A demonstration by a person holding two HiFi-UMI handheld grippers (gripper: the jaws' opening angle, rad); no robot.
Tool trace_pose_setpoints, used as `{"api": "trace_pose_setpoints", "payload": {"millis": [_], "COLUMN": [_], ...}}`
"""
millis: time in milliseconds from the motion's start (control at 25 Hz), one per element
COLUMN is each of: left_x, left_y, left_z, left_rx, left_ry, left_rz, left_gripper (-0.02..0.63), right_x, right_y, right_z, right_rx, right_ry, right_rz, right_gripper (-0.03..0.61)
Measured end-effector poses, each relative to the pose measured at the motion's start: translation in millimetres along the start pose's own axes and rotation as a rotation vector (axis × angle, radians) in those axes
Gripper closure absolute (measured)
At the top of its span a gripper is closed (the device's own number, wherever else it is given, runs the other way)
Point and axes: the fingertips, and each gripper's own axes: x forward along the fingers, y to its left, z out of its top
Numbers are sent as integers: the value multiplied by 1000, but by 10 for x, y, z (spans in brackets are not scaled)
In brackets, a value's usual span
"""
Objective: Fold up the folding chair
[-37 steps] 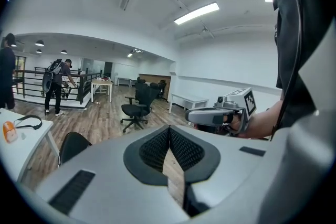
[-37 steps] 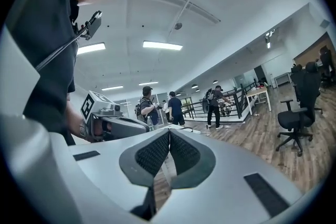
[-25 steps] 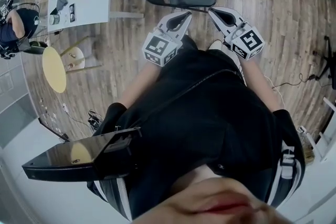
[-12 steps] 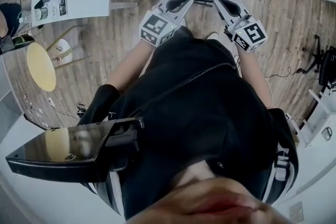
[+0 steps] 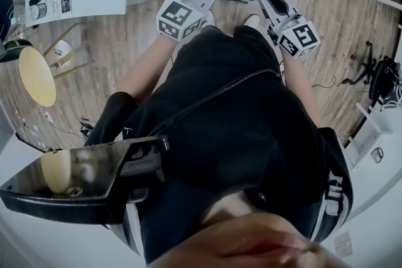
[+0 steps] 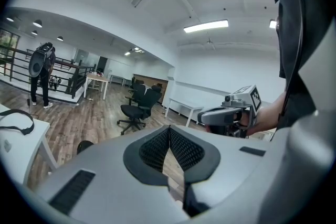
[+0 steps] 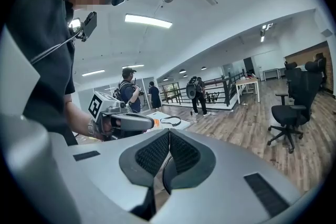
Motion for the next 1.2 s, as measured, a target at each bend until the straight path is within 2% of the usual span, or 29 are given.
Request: {"api": "trace_pose_setpoints", "payload": {"millis": [320, 480, 560, 680, 920, 1080, 1200], "left_x": [374, 709, 886, 1104, 1262, 1207, 1082], "left_y": [-24, -72, -64, -19, 296, 739, 1219], "left_z": [36, 75, 76, 92, 201, -6, -253], "left_rx": [8, -11, -20, -18, -50, -62, -95], "left_ry": [28, 45, 64, 99, 94, 173, 262], "left_rz": [62, 119, 149, 195, 295, 330, 373], "left_gripper": [607, 607, 607, 607, 607, 607, 607], "right_x": [-34, -120, -130, -91, 206, 479, 676], "right_y": [-374, -684, -861, -1151, -1689, -1945, -2154], "right_z": [-53, -201, -247, -384, -735, -1095, -1525], "right_rx": [19, -63, -68, -21, 44, 150, 249], "right_ry": [0, 64, 82, 99, 161, 211, 264], "right_rz": [76, 128, 162, 192, 214, 196, 157], "right_gripper": [566, 566, 566, 566, 565, 565, 565]}}
